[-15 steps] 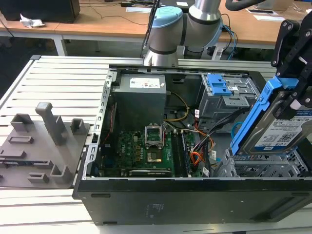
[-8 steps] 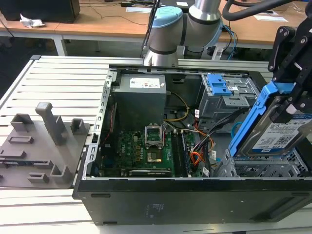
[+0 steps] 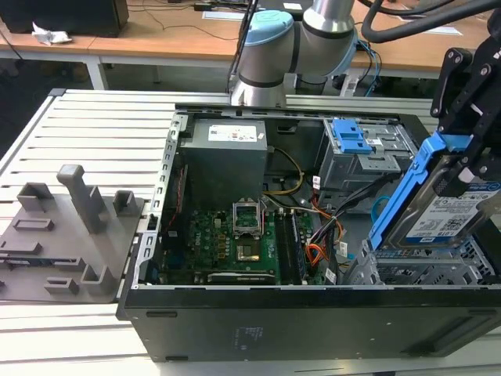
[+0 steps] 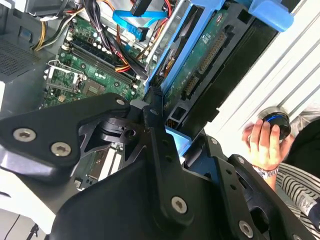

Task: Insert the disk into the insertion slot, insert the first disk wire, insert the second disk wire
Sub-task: 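Insert the disk into the insertion slot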

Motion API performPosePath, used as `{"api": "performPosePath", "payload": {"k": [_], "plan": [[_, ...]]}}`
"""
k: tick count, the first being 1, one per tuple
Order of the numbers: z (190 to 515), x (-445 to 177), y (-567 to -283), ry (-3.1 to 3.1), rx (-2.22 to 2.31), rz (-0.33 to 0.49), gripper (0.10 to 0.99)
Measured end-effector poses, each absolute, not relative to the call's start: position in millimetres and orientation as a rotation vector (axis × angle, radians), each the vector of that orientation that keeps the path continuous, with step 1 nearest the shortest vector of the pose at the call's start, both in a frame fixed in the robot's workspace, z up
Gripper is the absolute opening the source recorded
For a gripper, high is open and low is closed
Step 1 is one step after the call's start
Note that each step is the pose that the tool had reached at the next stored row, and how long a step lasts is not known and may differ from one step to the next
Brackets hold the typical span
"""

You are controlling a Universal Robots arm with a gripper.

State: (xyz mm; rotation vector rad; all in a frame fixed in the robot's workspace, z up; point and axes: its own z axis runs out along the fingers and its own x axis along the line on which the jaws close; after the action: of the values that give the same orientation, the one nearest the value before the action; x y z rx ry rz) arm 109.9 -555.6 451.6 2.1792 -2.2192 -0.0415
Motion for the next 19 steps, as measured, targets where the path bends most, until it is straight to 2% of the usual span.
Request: {"api": "performPosePath", "payload": {"k": [19], "plan": [[436, 113, -555, -2.28, 2.11, -0.036, 0.365]]}}
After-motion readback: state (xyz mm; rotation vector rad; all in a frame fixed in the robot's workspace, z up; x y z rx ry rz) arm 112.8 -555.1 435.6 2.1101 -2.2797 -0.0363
